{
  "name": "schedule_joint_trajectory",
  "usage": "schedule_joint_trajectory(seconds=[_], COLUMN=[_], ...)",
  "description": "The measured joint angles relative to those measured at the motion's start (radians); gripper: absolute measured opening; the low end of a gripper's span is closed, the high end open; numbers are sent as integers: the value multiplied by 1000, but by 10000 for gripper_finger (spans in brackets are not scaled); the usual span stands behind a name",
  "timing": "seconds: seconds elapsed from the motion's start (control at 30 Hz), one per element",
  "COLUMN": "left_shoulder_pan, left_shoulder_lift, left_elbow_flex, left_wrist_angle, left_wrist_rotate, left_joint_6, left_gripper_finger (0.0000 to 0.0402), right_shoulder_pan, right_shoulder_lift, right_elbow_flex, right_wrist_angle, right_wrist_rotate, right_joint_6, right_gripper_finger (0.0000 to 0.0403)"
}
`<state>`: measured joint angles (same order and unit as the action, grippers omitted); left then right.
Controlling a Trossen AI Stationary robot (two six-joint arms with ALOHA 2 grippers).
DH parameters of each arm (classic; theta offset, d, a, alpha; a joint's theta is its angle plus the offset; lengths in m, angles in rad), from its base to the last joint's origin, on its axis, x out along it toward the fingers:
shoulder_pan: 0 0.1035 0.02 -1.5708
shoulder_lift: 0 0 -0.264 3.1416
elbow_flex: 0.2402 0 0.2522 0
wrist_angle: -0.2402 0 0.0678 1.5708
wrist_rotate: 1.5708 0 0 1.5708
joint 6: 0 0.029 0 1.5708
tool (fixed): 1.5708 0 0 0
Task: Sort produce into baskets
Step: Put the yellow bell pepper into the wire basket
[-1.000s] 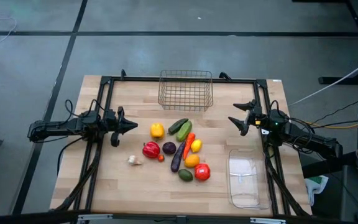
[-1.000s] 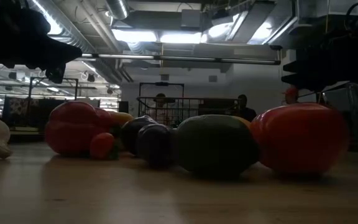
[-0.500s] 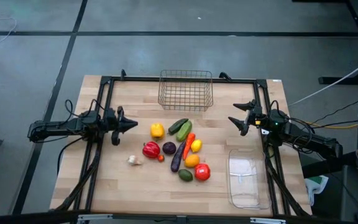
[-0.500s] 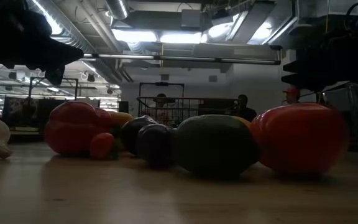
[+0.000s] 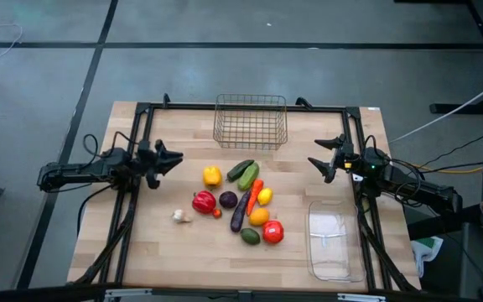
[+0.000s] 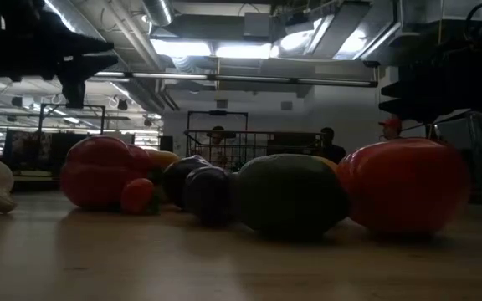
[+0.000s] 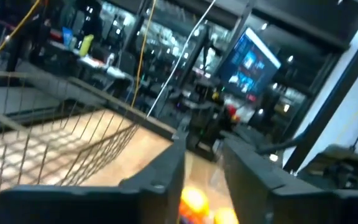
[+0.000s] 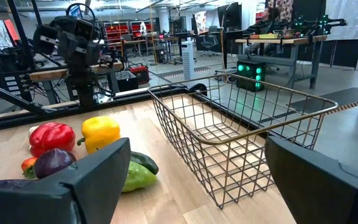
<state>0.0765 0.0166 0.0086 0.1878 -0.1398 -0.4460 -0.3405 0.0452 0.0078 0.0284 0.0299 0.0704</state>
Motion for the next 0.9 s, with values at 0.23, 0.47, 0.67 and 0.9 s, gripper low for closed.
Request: schedule_joint_trajectory(seconds=[0.23, 0.47, 0.67, 0.9], left_shoulder_pan=[0, 0, -5, -7], left_shoulder_lift=[55, 239, 454, 700], left_elbow_flex=[7, 82, 205, 426], left_wrist_angle=[163, 211, 211, 9], left_wrist_rotate=[0, 1, 8, 0], left_joint_6=[3, 59, 121, 171], left_gripper_finger=[195, 216, 217, 217], right_shoulder_pan=[0, 0, 0, 0], right_shoulder_lift=[0, 0, 0, 0], right_elbow_flex=[0, 0, 0, 0], right_wrist_angle=[0, 0, 0, 0], right_wrist_rotate=[0, 0, 0, 0], right_joint_6=[0, 0, 0, 0], right_gripper_finger=[370, 370, 370, 370])
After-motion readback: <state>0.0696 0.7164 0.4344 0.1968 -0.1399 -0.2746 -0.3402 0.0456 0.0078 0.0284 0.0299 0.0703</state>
